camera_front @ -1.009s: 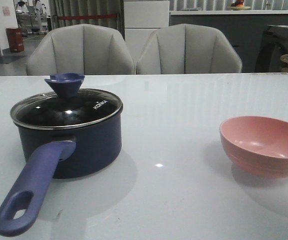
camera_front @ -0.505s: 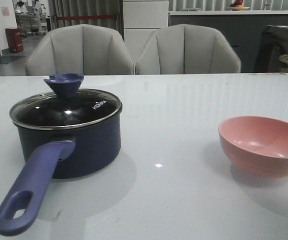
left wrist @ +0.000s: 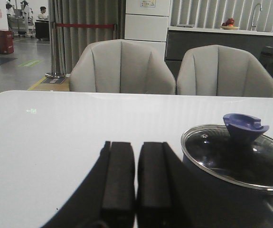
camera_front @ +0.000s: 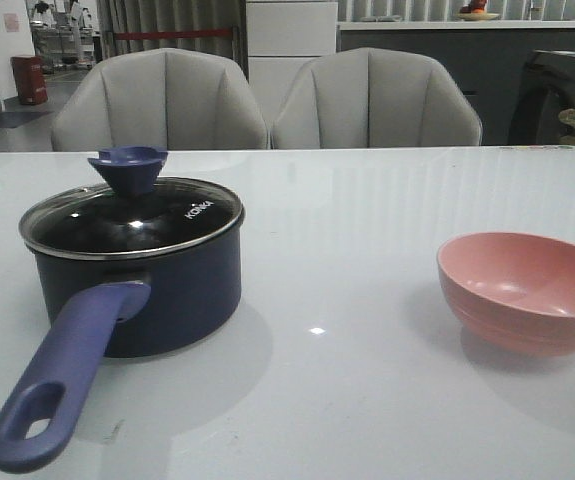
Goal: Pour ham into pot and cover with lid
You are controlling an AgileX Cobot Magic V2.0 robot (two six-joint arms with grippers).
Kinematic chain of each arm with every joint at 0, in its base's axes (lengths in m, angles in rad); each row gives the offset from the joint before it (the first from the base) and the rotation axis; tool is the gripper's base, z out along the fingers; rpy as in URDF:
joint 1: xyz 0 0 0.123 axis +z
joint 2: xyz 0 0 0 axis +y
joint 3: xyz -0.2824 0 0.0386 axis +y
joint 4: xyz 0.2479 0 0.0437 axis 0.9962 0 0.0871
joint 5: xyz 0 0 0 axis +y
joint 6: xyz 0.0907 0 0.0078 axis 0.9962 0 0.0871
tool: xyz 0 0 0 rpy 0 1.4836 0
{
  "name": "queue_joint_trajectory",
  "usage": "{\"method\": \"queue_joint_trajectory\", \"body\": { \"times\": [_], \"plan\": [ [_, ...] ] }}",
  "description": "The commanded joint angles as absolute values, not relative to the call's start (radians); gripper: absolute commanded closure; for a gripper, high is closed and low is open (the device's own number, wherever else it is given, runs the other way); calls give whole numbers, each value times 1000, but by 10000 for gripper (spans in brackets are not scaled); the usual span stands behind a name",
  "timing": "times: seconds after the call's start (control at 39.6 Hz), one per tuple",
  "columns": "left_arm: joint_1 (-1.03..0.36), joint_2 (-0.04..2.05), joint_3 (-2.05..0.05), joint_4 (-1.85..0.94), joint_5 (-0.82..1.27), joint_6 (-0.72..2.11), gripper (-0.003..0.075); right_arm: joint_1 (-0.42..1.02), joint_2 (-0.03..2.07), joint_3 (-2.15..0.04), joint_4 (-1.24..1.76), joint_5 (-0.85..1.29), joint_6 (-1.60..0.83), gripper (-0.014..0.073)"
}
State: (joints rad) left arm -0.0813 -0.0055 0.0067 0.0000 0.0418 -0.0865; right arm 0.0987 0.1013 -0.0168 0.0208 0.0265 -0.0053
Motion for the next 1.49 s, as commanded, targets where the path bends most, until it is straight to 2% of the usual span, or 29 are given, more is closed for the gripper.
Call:
{"method": "queue_joint_trajectory", "body": {
  "times": [0.0,0.23,1.46],
  "plan": [
    [-89,-28,38,0,-28,-94,606,89,76,-19,-36,-57,50,439],
    [-89,-28,38,0,-28,-94,606,89,-31,36,-36,-53,51,439],
    [-89,-26,38,0,-28,-94,606,89,-28,37,-36,-58,50,439]
  ]
}}
